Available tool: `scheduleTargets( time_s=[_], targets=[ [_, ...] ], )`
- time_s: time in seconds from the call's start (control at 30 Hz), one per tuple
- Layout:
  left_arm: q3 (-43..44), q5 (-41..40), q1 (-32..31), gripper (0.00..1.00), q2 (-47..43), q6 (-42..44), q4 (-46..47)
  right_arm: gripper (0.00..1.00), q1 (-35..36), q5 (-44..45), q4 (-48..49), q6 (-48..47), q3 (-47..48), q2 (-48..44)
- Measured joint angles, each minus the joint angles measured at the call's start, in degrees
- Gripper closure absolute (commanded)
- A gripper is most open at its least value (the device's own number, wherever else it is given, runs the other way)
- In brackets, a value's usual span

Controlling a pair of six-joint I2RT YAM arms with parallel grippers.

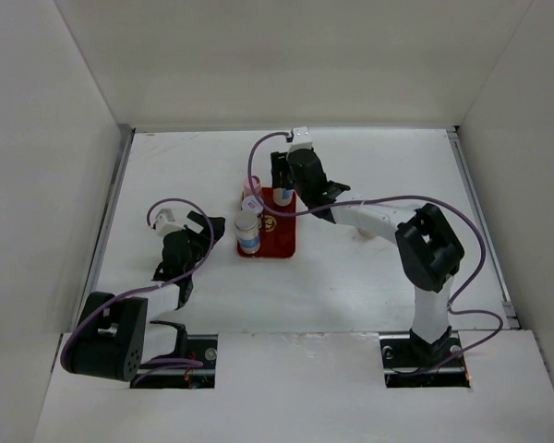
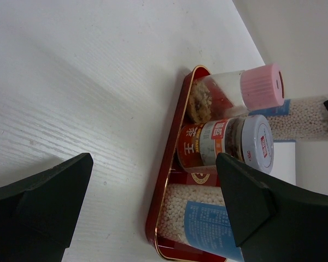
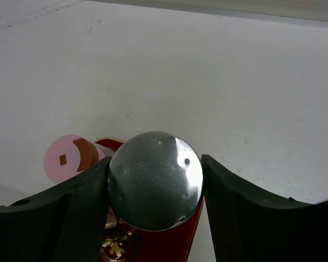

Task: Organize the condiment bottles

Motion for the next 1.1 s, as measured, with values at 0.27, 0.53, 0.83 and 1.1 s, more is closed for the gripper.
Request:
scheduleTargets(
  time_s=[0.27, 0.53, 0.83, 1.1],
  targets=[
    [0.0, 0.0, 0.0, 0.00, 0.2, -0.1, 0.0, 0.29, 0.1, 0.5, 0.0, -0.7, 0.0, 0.5],
    [0.0, 0.2, 0.0, 0.00, 0.4, -0.2, 0.0, 0.19, 0.8, 1.0, 1.7, -0.9, -0.3, 0.9],
    [0.0, 0.5, 0.0, 0.00, 0.4, -0.4, 0.0, 0.11, 0.8, 1.3, 2.0, -0.9, -7.0, -8.6],
    [0.0, 0.7, 0.0, 0.00, 0.4, -0.4, 0.0, 0.09, -3.6, 7.8, 6.9, 1.3, -26.2, -32.3]
  ],
)
